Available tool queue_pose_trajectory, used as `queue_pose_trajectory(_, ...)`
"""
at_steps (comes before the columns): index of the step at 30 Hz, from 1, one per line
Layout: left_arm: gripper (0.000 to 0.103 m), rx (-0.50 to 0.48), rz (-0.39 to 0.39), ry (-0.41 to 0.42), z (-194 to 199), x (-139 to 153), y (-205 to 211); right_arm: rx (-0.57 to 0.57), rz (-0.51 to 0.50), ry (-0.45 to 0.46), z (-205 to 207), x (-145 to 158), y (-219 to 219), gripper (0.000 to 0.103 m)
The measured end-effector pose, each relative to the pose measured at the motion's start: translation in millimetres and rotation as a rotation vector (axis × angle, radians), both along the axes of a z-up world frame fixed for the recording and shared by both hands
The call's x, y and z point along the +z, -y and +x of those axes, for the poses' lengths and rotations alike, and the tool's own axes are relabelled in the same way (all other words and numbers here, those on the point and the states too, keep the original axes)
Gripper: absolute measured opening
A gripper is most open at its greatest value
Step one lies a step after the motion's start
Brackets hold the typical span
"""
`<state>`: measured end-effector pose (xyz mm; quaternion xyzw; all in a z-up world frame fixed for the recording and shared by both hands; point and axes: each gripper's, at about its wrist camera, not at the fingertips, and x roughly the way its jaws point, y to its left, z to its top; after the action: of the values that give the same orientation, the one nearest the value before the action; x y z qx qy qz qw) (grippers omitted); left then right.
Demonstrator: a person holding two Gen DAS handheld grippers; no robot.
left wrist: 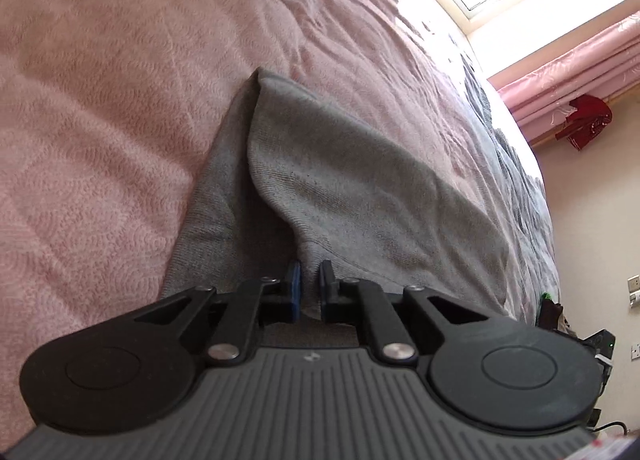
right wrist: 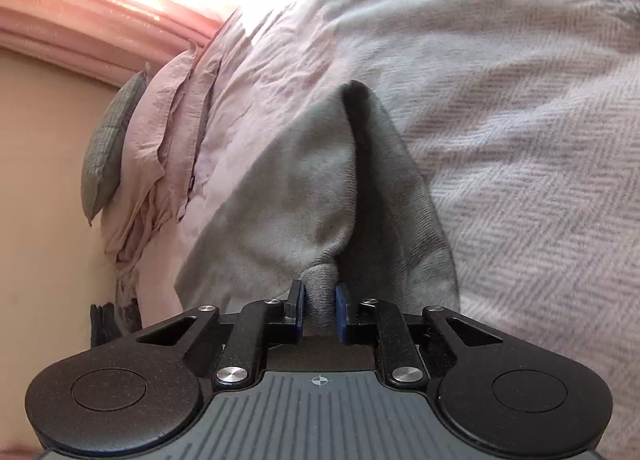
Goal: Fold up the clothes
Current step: 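Lift the held hem with both tools and fold it over toward the collar, then open both tools and release the folded sweatshirt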
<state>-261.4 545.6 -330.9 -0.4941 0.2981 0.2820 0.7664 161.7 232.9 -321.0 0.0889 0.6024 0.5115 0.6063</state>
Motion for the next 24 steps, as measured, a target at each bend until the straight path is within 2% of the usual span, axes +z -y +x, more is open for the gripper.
queue_pose_trajectory(6, 0.006, -0.032, 0.039, -0.021, -32, 26, 32, 0.042, -0.074, 0.017, -29, 6, 22, 0.012)
queue_pose_trajectory(9, 0.006, -0.064, 0.042, -0.049, -40, 22, 51, 0.03, -0.119, 0.025, -38, 1, 34, 0.012)
queue_pose_trajectory(16, 0.006, -0.054, 0.063, -0.036, -48, 23, 72, 0.002, -0.072, 0.059, -45, 19, 49, 0.012)
queue_pose_trajectory(24, 0.006, -0.046, 0.068, -0.072, -53, 11, 80, 0.017, -0.119, 0.062, -57, 1, 57, 0.012)
